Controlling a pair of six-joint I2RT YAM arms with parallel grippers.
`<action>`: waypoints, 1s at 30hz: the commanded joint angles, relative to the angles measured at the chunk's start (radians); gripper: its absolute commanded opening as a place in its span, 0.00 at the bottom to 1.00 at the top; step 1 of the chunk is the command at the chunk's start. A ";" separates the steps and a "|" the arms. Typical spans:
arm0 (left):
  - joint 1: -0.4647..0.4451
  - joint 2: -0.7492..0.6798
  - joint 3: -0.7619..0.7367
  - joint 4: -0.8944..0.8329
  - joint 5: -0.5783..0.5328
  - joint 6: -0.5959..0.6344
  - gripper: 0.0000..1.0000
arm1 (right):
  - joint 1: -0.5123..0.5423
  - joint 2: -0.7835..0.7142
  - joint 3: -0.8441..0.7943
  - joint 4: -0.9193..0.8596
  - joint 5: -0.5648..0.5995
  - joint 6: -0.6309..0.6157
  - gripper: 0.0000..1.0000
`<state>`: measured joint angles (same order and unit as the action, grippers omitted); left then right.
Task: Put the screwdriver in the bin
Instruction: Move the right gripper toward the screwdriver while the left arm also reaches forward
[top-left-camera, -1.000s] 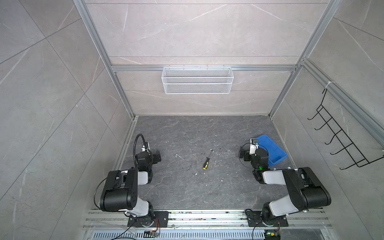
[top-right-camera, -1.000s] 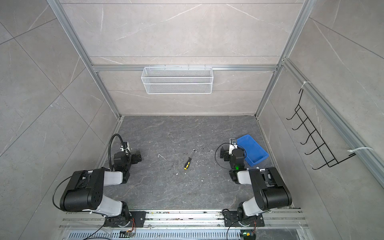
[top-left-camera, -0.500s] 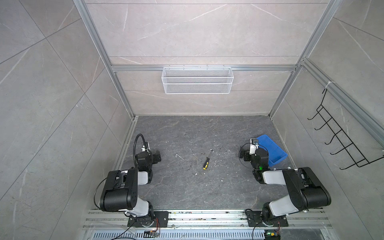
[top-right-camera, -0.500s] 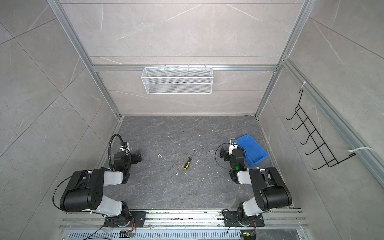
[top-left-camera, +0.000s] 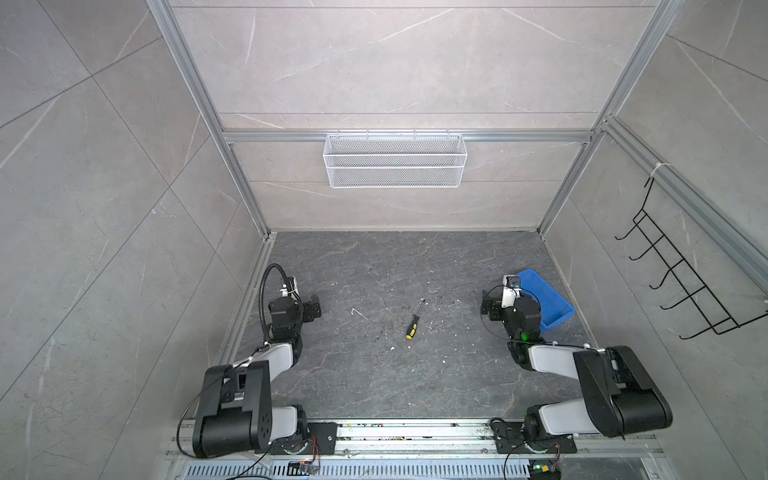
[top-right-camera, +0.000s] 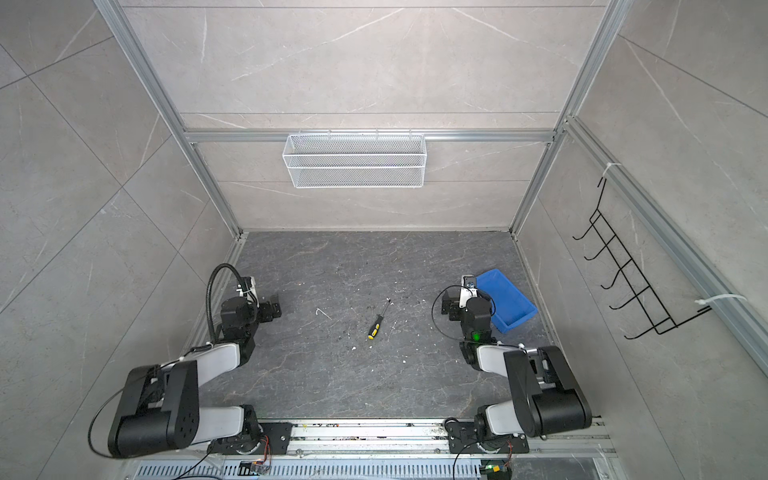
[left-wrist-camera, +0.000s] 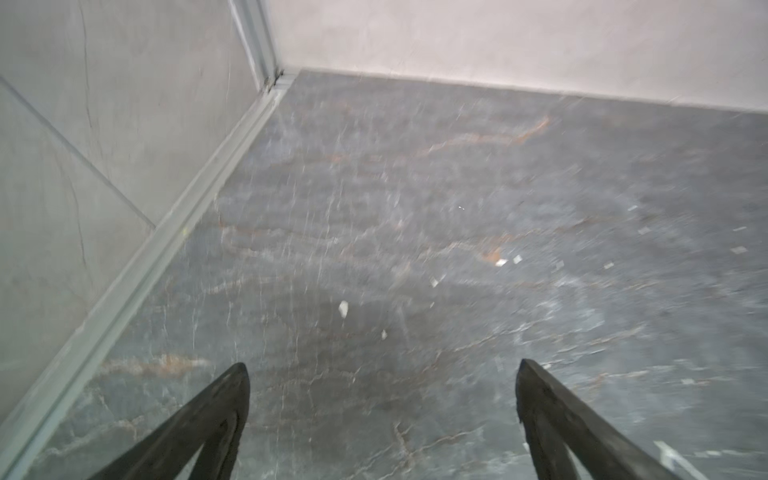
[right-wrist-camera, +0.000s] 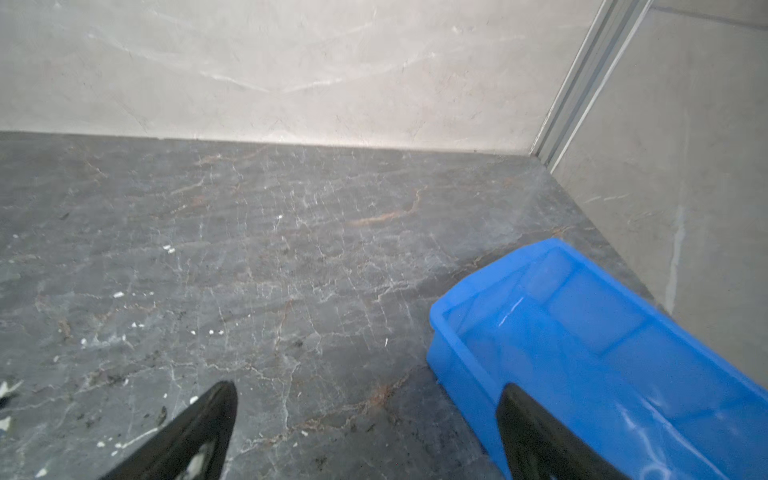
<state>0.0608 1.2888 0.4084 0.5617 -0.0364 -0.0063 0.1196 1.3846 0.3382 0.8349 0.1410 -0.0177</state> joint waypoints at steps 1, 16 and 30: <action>-0.003 -0.107 0.077 -0.203 0.155 0.090 1.00 | 0.016 -0.102 0.001 -0.092 0.002 -0.004 0.99; -0.048 -0.397 0.124 -0.674 0.603 0.478 1.00 | 0.341 -0.289 0.189 -0.573 0.297 0.260 0.99; -0.108 -0.483 0.073 -0.800 0.819 0.693 1.00 | 0.787 0.012 0.508 -0.981 0.521 0.676 0.99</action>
<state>-0.0418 0.8272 0.5064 -0.2180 0.6998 0.6189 0.8696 1.3365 0.7902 -0.0059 0.6010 0.5102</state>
